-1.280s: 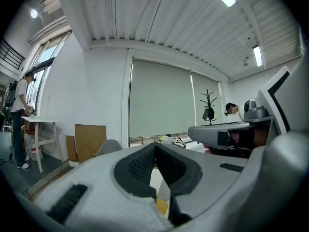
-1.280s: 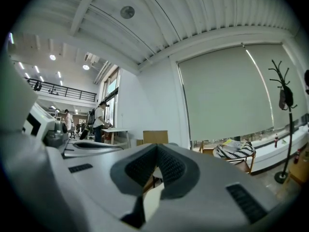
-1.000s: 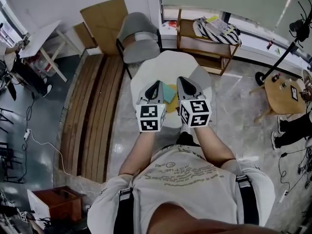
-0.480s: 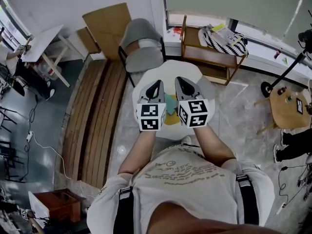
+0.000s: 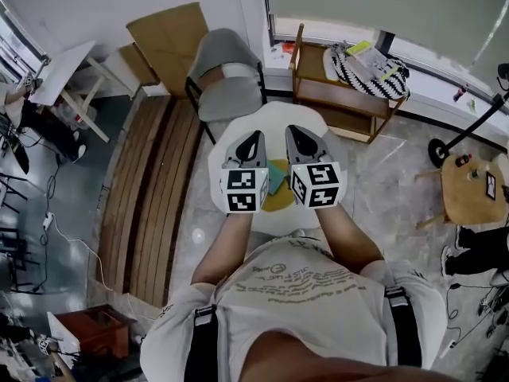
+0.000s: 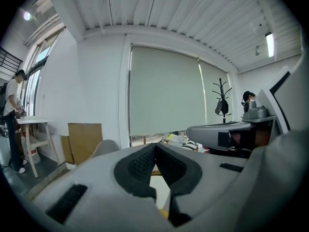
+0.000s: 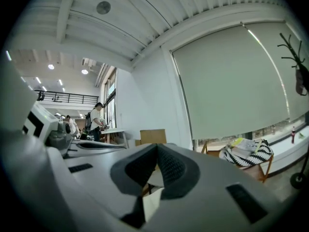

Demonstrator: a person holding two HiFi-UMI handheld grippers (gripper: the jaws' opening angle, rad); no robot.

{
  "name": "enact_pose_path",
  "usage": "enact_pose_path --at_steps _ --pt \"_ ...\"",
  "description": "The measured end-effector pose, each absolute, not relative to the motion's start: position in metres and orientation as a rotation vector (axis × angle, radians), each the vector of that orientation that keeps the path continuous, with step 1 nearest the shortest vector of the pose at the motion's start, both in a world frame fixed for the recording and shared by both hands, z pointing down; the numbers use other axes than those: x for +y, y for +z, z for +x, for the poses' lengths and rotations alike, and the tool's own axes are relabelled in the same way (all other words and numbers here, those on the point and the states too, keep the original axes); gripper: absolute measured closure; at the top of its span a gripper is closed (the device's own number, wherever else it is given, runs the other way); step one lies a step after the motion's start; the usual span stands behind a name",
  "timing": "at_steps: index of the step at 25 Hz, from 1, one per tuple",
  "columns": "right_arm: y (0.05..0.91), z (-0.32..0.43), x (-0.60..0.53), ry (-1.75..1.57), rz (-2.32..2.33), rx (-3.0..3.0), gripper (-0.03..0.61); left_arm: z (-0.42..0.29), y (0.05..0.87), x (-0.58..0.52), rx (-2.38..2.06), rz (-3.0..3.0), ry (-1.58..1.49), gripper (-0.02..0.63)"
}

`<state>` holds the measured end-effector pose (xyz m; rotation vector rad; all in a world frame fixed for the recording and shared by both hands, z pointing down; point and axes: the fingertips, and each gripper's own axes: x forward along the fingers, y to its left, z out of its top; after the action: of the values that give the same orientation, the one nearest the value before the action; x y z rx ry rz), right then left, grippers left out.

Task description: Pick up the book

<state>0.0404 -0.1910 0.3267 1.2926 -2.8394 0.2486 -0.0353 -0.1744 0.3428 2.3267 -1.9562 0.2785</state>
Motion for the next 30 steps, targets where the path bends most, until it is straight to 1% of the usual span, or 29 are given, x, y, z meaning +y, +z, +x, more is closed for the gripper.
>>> enact_pose_path --at_steps 8,16,24,30 --pt "0.355 0.059 -0.239 0.319 1.23 -2.801 0.551 -0.022 0.369 -0.211 -1.962 2.239 0.304 0.6" --pt "0.369 0.039 -0.254 0.346 1.138 -2.801 0.551 -0.035 0.386 -0.225 -1.969 2.174 0.322 0.6" --pt "0.374 0.014 -0.264 0.33 1.105 -2.775 0.551 -0.061 0.387 -0.239 -1.969 2.172 0.324 0.6" --pt "0.383 -0.01 -0.269 0.332 1.09 -2.75 0.551 -0.08 0.403 -0.242 -1.93 2.157 0.341 0.6"
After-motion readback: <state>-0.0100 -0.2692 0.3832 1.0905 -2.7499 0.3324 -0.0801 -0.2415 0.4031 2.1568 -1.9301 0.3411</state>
